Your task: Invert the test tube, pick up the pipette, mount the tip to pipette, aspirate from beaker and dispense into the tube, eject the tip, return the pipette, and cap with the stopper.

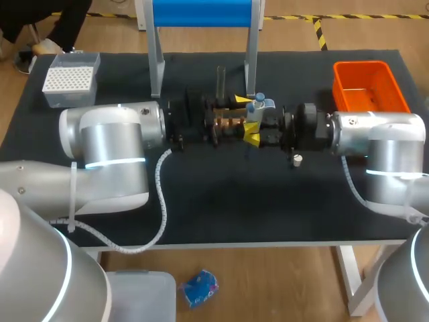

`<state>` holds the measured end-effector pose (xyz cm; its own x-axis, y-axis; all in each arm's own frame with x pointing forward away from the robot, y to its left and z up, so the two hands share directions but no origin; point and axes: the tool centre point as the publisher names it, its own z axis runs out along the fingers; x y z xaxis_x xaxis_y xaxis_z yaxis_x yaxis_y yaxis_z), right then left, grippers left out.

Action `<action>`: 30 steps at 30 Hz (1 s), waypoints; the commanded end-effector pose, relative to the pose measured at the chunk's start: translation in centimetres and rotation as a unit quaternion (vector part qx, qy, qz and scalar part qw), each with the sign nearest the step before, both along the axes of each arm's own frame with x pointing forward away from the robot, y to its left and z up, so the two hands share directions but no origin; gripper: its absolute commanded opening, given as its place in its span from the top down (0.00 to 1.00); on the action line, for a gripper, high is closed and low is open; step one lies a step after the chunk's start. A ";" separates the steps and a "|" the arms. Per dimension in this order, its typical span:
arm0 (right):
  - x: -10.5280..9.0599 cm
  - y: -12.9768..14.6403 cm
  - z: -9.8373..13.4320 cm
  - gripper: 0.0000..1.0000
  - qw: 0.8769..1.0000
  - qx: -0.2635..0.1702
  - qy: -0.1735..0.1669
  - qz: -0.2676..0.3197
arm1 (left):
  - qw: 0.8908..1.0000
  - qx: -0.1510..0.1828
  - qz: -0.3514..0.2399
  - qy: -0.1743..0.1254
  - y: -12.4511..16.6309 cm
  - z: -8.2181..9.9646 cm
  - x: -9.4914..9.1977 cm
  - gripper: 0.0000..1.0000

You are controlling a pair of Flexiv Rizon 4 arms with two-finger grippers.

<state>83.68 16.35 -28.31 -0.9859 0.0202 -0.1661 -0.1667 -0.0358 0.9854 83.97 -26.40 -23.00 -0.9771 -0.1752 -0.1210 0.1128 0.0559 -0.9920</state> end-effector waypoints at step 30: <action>-0.5 -5.6 1.6 0.00 0.998 -0.057 0.000 -0.031 | 1.000 0.008 0.006 0.000 0.0 0.0 -0.2 1.00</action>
